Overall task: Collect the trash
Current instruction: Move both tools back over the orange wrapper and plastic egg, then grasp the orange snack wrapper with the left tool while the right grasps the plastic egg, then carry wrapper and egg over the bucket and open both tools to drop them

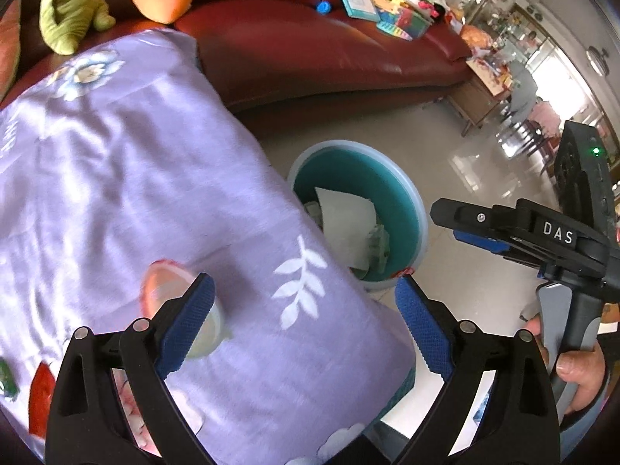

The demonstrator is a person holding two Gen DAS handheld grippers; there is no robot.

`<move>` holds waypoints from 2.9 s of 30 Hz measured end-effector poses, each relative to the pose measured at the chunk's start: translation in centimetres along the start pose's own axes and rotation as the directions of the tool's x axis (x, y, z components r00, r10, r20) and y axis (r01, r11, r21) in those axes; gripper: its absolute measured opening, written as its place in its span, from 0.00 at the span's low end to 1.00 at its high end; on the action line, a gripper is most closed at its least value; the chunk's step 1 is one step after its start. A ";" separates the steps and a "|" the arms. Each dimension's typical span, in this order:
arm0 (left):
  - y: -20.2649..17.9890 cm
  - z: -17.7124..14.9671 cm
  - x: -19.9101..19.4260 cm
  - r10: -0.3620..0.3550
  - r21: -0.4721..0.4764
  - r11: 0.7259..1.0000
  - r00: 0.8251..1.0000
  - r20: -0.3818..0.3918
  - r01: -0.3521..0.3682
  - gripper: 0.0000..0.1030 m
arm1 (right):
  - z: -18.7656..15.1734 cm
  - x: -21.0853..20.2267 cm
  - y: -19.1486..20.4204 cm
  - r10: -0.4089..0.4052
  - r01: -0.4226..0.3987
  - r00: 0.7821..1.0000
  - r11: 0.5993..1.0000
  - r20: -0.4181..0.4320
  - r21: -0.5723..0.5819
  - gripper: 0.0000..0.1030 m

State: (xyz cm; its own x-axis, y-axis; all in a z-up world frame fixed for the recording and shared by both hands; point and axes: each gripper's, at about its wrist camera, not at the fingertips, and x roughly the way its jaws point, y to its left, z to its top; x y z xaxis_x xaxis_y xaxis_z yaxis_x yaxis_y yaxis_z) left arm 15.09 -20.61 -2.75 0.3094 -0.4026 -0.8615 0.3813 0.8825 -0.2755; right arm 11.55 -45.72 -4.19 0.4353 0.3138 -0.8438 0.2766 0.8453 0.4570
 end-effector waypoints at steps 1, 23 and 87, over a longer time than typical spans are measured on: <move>0.3 -0.3 -0.5 0.003 -0.002 1.000 1.000 0.006 -0.003 0.91 | -0.2 -0.2 0.4 0.003 -0.003 1.000 1.000 0.003 -0.005 0.74; 12.7 -8.4 -11.6 0.145 -0.191 0.974 0.981 0.127 -0.119 0.95 | -7.4 -1.1 10.1 0.032 -0.038 0.999 0.985 -0.036 -0.167 0.75; 6.7 -2.4 -4.7 0.018 -0.049 0.999 0.997 0.072 -0.014 0.41 | -2.3 1.1 7.5 0.137 -0.131 0.990 0.982 0.035 -0.135 0.51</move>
State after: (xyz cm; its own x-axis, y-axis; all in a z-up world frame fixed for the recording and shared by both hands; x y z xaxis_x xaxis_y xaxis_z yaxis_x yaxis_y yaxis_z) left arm 14.10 -12.18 -1.56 0.3782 -0.4035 -0.8332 0.3341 0.8988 -0.2837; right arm 12.17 -38.08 -2.36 0.4989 0.4115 -0.7627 0.0989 0.8473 0.5218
